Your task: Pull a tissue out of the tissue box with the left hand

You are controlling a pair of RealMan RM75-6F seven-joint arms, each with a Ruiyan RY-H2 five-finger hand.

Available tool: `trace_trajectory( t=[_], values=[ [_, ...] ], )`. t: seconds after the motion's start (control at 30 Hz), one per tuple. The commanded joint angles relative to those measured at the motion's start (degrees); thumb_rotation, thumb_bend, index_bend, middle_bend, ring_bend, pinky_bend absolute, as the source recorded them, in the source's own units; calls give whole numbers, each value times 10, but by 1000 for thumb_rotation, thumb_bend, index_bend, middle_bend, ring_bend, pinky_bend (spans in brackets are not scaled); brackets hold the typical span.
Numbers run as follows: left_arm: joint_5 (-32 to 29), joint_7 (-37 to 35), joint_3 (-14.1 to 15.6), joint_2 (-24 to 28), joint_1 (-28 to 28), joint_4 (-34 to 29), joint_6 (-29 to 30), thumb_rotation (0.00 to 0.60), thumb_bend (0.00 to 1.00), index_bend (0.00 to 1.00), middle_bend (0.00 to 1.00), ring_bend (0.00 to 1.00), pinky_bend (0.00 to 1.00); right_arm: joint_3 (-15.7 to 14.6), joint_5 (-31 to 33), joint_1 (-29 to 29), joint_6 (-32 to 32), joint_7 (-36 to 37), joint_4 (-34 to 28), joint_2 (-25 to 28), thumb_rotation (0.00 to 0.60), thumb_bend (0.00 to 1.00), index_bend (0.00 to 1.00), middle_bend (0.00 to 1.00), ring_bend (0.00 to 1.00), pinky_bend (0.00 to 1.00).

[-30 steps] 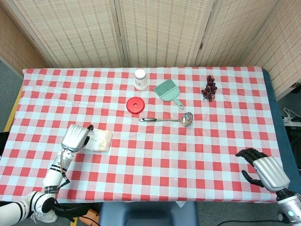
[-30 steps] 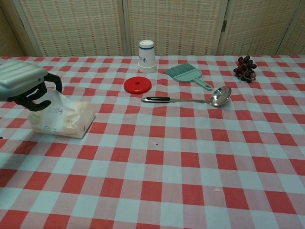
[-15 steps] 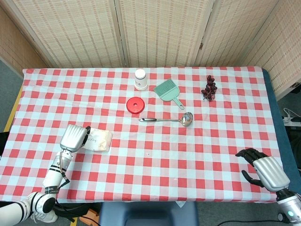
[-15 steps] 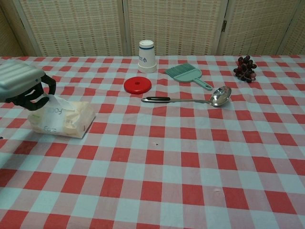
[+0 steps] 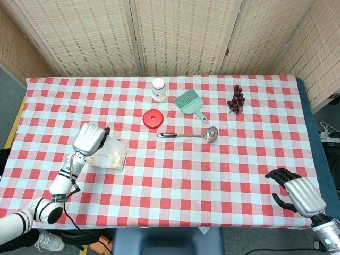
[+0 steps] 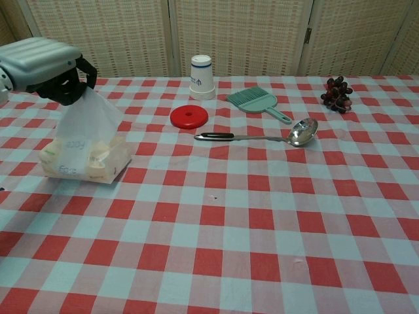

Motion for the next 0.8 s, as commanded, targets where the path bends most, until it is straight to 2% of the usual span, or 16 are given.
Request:
trace_trajectory(
  t=[0.03, 0.17, 0.43, 0.53, 0.8],
  values=[
    [-3, -19, -23, -8, -56, 55, -53, 600, 605, 607, 928, 856, 1000, -1, 0, 2, -5, -3, -1, 0, 600, 346, 283, 271, 189, 402],
    [6, -28, -25, -51, -103, 132, -77, 600, 606, 607, 927, 857, 1000, -4, -1, 6, -15, -9, -2, 0, 600, 347, 283, 271, 189, 402],
    [18, -68, -29, -158, -169, 303, -74, 600, 606, 607, 922, 856, 1000, -6, -1, 10, -22, -5, -4, 4, 600, 346, 283, 271, 189, 403],
    [22, -72, -25, -182, -180, 346, -66, 600, 606, 607, 921, 856, 1000, -6, -2, 9, -17, 3, -2, 5, 600, 346, 284, 271, 189, 403],
    [25, -77, -22, -214, -190, 400, -27, 600, 605, 607, 922, 856, 1000, -7, -1, 12, -21, 6, -2, 6, 600, 346, 284, 271, 189, 404]
  ],
)
